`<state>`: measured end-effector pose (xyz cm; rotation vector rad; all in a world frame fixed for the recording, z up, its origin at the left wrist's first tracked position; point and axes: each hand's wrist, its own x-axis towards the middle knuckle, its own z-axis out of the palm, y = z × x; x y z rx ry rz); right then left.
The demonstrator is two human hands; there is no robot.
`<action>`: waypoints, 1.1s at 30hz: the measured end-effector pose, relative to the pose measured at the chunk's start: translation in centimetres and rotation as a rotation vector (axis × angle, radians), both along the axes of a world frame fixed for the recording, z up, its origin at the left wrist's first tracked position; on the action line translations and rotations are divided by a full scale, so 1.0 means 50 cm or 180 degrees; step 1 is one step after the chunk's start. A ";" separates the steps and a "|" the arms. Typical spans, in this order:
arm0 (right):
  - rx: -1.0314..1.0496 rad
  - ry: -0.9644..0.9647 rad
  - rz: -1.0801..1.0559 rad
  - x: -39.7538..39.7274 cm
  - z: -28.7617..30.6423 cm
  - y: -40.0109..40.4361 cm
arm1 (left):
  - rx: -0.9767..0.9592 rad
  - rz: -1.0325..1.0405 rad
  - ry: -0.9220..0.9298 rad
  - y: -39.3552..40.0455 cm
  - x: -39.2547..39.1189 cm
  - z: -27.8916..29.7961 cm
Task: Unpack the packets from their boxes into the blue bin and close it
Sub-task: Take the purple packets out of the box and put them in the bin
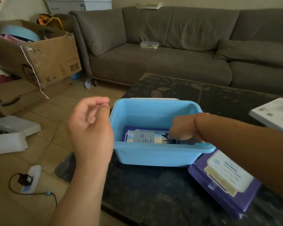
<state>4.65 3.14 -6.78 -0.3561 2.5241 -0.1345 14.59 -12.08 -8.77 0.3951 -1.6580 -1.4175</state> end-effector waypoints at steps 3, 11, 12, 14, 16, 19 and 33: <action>-0.0377 0.0773 0.0201 0.009 0.021 0.028 | -0.0506 -0.0086 0.0401 0.029 0.008 -0.002; -0.2894 0.2747 -0.0231 0.227 -0.061 0.271 | -0.2202 -0.1375 0.0778 0.151 0.063 -0.066; -0.2721 0.2851 -0.0265 0.241 -0.100 0.296 | -0.2341 -0.1671 0.0745 0.163 0.071 -0.076; -0.2212 0.2820 -0.0065 0.255 -0.158 0.327 | -0.2634 -0.2326 0.0541 0.179 0.083 -0.097; -0.1299 0.2679 0.0355 0.262 -0.196 0.342 | -0.3080 -0.2787 0.0064 0.181 0.085 -0.117; -0.0649 0.2585 0.0555 0.267 -0.230 0.360 | -0.3758 -0.3097 -0.0804 0.184 0.082 -0.144; -0.3068 0.2367 -0.1458 0.222 -0.179 0.390 | -0.3535 -0.2610 -0.0490 0.306 0.028 -0.147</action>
